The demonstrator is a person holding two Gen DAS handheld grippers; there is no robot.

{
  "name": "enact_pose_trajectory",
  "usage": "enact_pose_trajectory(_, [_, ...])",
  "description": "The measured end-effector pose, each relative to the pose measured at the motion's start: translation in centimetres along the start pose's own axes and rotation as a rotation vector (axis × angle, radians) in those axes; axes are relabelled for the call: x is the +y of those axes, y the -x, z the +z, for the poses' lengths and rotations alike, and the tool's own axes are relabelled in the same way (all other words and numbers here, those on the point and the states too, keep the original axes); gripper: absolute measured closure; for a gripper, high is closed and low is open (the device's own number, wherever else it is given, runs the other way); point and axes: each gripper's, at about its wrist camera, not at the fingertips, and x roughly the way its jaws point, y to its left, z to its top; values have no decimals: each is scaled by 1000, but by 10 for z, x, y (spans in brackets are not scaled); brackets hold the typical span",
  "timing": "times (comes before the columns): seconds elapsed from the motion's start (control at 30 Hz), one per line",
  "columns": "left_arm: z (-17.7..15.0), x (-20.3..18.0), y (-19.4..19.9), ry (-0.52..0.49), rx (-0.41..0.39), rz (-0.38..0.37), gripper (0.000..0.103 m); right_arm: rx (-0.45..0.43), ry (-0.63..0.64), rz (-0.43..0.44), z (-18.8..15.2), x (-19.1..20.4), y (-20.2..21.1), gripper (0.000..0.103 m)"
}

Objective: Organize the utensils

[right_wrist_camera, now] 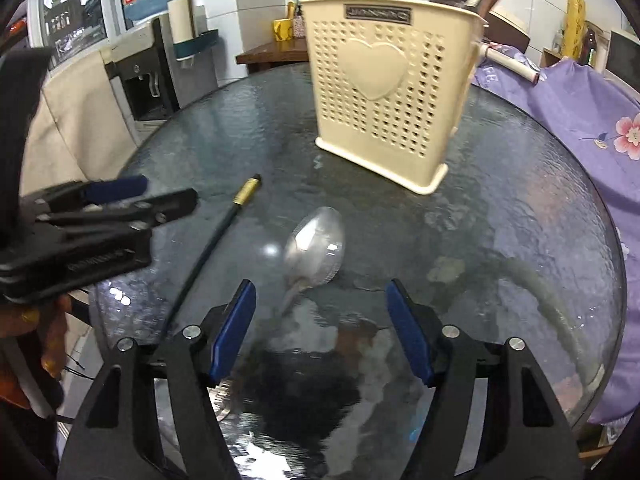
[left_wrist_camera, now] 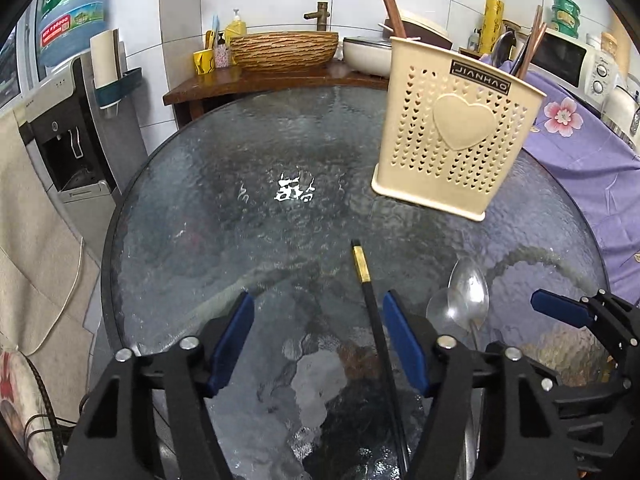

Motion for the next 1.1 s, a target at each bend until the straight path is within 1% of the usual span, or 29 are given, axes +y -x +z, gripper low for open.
enact_pose_trajectory(0.03, [0,1,-1,1,5,-4,44,-1,10,5,1,5,0,38])
enact_pose_trajectory(0.1, [-1,-1,-5,-4,21,-13,50,3,22,12,3,11,-1,41])
enact_pose_trajectory(0.17, [1,-2,-8,-2,29,-22,52,10,30,25,3,16,-3,44])
enact_pose_trajectory(0.23, [4,-5,-13,-2,44,-43,55,10,25,20,1,16,-4,45])
enact_pose_trajectory(0.37, [9,-14,-23,-28,69,-50,59,5,-13,9,3,6,-2,45])
enact_pose_trajectory(0.57, [17,-27,-41,-60,119,-64,66,10,-28,-15,5,-6,0,45])
enact_pose_trajectory(0.63, [19,-32,-48,-82,136,-51,72,12,-27,-17,5,-5,0,45])
enact_pose_trajectory(0.7, [20,-35,-50,-96,134,-25,78,13,-25,-21,6,-5,0,45])
enact_pose_trajectory(0.73, [20,-36,-51,-108,132,-11,80,14,-25,-20,7,-5,-1,45])
enact_pose_trajectory(0.83, [20,-34,-50,-118,131,-14,86,17,-20,-19,8,-3,-2,45])
enact_pose_trajectory(0.87, [19,-32,-50,-120,131,-11,91,18,-20,-16,9,-2,-4,45])
enact_pose_trajectory(0.9, [19,-30,-50,-120,132,-11,93,20,-18,-12,11,0,-5,45])
enact_pose_trajectory(0.97, [20,-24,-50,-113,134,-21,93,22,-4,-6,14,7,-7,45])
enact_pose_trajectory(1.1, [21,-14,-51,-106,132,-15,93,25,23,1,19,21,-11,45])
